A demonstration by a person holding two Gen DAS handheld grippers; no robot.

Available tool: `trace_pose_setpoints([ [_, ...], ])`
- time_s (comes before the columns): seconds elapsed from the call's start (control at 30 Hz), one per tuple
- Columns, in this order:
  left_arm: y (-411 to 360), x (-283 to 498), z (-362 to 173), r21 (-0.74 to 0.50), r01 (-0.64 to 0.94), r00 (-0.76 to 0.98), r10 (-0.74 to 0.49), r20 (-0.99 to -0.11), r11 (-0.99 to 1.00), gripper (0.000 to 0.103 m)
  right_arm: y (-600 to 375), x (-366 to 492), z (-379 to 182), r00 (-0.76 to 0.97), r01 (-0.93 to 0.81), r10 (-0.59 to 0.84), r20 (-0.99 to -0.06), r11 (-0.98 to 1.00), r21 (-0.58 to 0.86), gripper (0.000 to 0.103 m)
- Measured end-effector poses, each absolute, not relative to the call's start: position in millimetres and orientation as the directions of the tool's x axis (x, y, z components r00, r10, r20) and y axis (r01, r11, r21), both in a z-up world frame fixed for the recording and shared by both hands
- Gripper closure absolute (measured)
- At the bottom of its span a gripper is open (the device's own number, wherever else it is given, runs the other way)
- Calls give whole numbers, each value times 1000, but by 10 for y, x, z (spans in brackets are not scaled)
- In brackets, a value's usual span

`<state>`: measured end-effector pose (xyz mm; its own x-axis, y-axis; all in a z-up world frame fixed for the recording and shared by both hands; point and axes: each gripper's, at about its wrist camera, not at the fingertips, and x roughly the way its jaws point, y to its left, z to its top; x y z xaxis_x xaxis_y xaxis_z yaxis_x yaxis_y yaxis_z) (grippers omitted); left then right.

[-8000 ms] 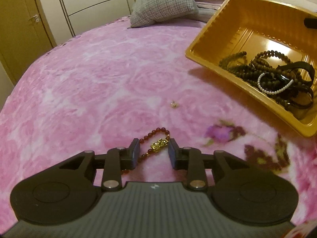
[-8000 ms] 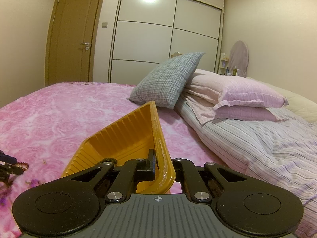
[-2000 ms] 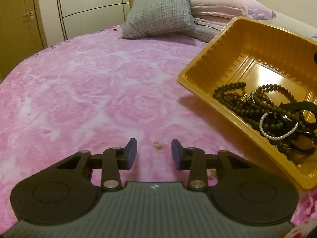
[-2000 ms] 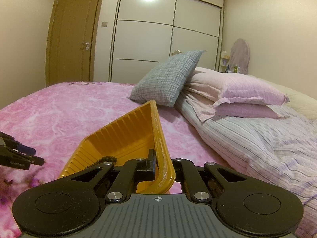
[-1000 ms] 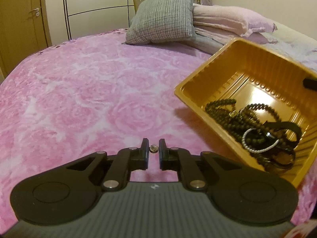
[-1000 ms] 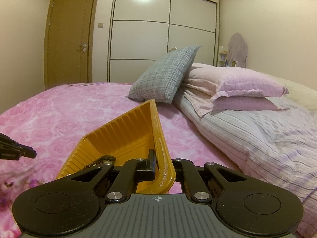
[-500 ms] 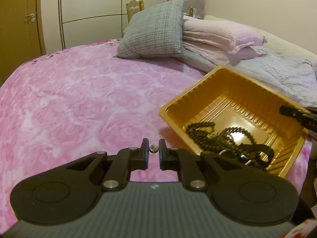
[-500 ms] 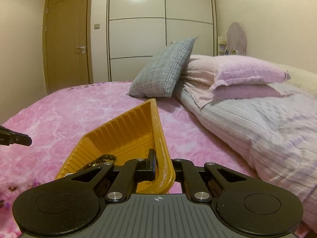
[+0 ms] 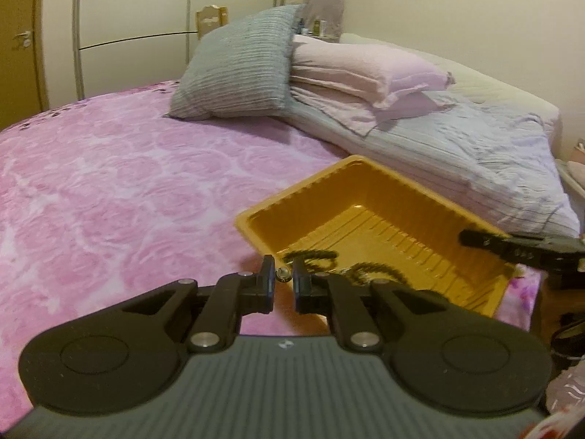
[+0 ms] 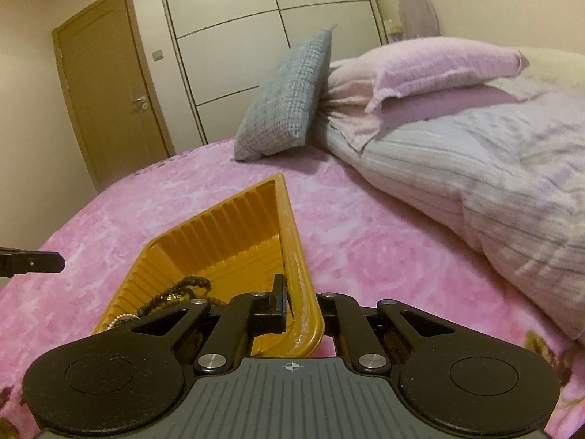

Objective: Organize jewelry
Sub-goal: 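Carry the small pendant into the orange tray and open the left tool, then lower the orange tray flat onto the bed and open the right tool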

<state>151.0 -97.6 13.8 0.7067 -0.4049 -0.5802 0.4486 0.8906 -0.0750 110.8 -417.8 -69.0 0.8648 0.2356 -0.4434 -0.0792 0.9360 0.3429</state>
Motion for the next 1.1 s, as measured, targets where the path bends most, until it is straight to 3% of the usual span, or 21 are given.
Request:
trace_pose_setpoints([
  [0.53,-1550,1459,54,-89,558,625,-488,-610,825,95,-4385,1074,-861,834,-60,288,-471,896,441,94],
  [0.57,-1567,1457,42,-91,561,619,-490,-614,823,95,-4380,1082,-849,834,-58,284,-474,897,437,90],
  [0.63,-1610,1450,17,-89,567,611,-490,-621,819,95,-4371,1060,-831,833,-64,286,-474,899,432,58],
  [0.67,-1630,1445,7,-87,571,607,-491,-625,816,95,-4367,1036,-817,840,-62,277,-466,903,425,30],
  [0.7,-1654,1440,-6,-85,574,604,-491,-628,814,95,-4365,997,-800,851,-60,264,-453,907,417,26],
  [0.9,-1801,1418,-50,-57,584,604,-480,-637,810,94,-4340,900,-676,874,-56,219,-433,932,359,26],
  [0.97,-1834,1412,-62,-45,576,617,-471,-630,816,85,-4333,893,-658,878,-39,197,-436,938,344,26],
  [1.0,-1830,1401,-65,-41,571,626,-468,-624,820,72,-4340,888,-660,878,-32,190,-439,939,343,26],
  [1.1,-1776,1383,-67,-38,558,639,-458,-618,829,69,-4343,872,-660,879,-25,182,-441,941,338,26],
])
